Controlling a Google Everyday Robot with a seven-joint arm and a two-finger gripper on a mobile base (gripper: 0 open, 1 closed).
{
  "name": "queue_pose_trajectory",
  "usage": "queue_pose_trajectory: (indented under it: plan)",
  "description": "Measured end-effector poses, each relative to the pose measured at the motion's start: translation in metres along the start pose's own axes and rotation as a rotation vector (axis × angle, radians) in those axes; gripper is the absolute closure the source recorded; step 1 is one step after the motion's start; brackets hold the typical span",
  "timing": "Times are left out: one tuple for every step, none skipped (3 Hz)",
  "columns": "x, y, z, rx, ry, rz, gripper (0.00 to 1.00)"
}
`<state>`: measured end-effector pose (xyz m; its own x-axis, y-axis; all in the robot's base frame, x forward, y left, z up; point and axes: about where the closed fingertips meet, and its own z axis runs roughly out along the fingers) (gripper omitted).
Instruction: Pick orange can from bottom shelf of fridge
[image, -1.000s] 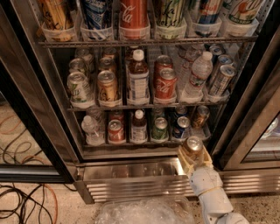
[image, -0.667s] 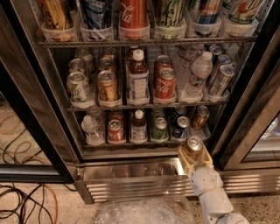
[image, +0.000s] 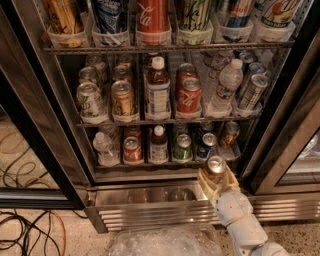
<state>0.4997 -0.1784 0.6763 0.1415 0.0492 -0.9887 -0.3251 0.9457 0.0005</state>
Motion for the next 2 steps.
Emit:
queue_pose_trajectory:
  plan:
    - [-0.013,0.027,-0.003,-0.116,-0.011,-0.019,1.0]
    - [-0.028,0.057,-0.01,-0.241,-0.036,-0.029,1.0]
